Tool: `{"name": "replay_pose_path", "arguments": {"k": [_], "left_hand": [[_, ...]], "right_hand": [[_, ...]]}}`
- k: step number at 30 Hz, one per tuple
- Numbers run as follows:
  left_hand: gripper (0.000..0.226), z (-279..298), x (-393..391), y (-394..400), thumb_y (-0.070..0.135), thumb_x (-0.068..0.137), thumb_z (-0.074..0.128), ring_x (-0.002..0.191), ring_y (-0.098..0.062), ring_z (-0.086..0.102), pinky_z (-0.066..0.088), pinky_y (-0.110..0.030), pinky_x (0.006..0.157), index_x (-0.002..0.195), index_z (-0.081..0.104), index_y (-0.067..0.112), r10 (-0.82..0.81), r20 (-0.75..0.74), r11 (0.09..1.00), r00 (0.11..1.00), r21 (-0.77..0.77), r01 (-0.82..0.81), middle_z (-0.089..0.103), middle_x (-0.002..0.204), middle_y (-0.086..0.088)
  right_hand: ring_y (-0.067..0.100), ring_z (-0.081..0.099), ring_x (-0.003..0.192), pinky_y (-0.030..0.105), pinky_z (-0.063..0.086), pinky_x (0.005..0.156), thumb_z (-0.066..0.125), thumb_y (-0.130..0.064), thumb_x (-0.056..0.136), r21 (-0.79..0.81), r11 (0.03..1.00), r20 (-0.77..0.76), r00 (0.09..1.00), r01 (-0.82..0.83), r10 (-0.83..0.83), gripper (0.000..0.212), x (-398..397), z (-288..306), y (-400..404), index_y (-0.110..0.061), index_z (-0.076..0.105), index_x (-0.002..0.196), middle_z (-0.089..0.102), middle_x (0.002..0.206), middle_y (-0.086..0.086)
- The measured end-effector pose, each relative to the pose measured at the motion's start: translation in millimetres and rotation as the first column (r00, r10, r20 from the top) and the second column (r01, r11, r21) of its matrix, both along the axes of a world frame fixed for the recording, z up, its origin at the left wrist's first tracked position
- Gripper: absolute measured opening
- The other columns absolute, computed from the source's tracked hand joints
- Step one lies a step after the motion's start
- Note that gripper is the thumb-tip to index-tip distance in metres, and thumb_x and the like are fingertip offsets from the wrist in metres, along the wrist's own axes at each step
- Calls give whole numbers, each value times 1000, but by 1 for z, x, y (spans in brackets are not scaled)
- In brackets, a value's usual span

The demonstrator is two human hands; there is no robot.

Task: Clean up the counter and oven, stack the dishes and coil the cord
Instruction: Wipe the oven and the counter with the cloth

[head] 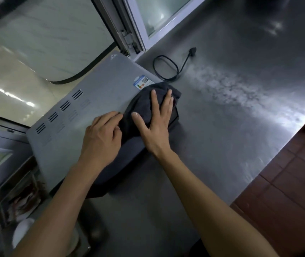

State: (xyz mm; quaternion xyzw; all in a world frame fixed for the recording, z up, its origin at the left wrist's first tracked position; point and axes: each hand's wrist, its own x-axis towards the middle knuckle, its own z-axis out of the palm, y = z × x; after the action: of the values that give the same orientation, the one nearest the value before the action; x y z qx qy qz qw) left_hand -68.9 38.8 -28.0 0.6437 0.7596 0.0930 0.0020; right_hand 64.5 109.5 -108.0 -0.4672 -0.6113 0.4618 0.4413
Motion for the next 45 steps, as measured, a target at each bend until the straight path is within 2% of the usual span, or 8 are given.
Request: {"name": "replay_pose_path", "arguments": {"k": [5, 15, 20, 28, 32, 37, 41, 45], "left_hand": [[43, 1, -13, -19, 24, 93, 45, 125, -26, 53, 47, -52, 101, 131, 61, 12, -28, 11, 1000, 1000, 0, 28, 59, 137, -4], [37, 4, -60, -89, 11, 98, 51, 129, -22, 48, 44, -47, 105, 134, 59, 14, -68, 1, 997, 998, -33, 68, 55, 139, -3], [38, 5, -85, -131, 10, 99, 46, 130, -21, 45, 41, -46, 109, 136, 57, 11, -60, 12, 997, 998, -48, 61, 53, 141, -4], [37, 6, -117, -183, 11, 101, 44, 131, -17, 46, 39, -41, 112, 136, 57, 11, -97, 70, 995, 993, -20, 99, 55, 140, -4], [37, 2, -119, -184, 18, 101, 45, 130, -18, 47, 41, -41, 110, 136, 56, 12, -148, -25, 989, 989, -24, 147, 55, 139, -4], [40, -2, -103, -163, 23, 101, 46, 133, -19, 43, 42, -45, 108, 139, 51, 13, -198, -78, 980, 977, -33, 196, 51, 143, -4], [42, -4, -87, -143, 24, 101, 46, 136, -18, 40, 39, -42, 109, 142, 48, 15, -193, -106, 981, 976, -32, 190, 48, 147, -3], [45, -7, -76, -127, 23, 100, 47, 137, -20, 40, 40, -44, 109, 144, 47, 14, -192, -127, 981, 973, -30, 189, 48, 147, -5]], "right_hand": [[16, -17, 152, 57, 11, 121, 55, -53, 94, -16, 991, -12, 991, 134, -135, 75, -19, -1, -9, -33, 19, 157, -14, 166, -5], [14, -11, 152, 50, 6, 124, 49, -54, 94, -92, 976, -96, 973, 200, -208, 76, -69, -3, -76, -31, 16, 158, -7, 167, -3], [13, -8, 152, 37, -1, 121, 48, -52, 94, -108, 974, -123, 969, 200, -213, 76, -104, -7, -132, -29, 16, 158, -4, 167, -3], [12, -11, 152, 44, 4, 124, 48, -49, 95, -131, 973, -127, 970, 191, -207, 75, -160, -35, -228, -29, 14, 158, -7, 167, -7], [10, -15, 151, 46, 3, 124, 44, -54, 95, -190, 968, -106, 977, 164, -186, 76, -181, -55, -265, -29, 10, 158, -12, 166, -8], [9, -17, 151, 38, -2, 123, 37, -57, 95, -229, 959, -91, 977, 169, -194, 76, -184, -58, -263, -26, 9, 159, -11, 167, -5], [5, -18, 150, 44, 1, 125, 35, -59, 96, -240, 954, -116, 971, 177, -209, 74, -173, -58, -241, -30, 6, 158, -12, 166, -7], [4, -16, 150, 40, 1, 123, 35, -60, 95, -278, 938, -153, 954, 208, -257, 73, -153, -55, -202, -33, 8, 158, -10, 166, -10]]}}
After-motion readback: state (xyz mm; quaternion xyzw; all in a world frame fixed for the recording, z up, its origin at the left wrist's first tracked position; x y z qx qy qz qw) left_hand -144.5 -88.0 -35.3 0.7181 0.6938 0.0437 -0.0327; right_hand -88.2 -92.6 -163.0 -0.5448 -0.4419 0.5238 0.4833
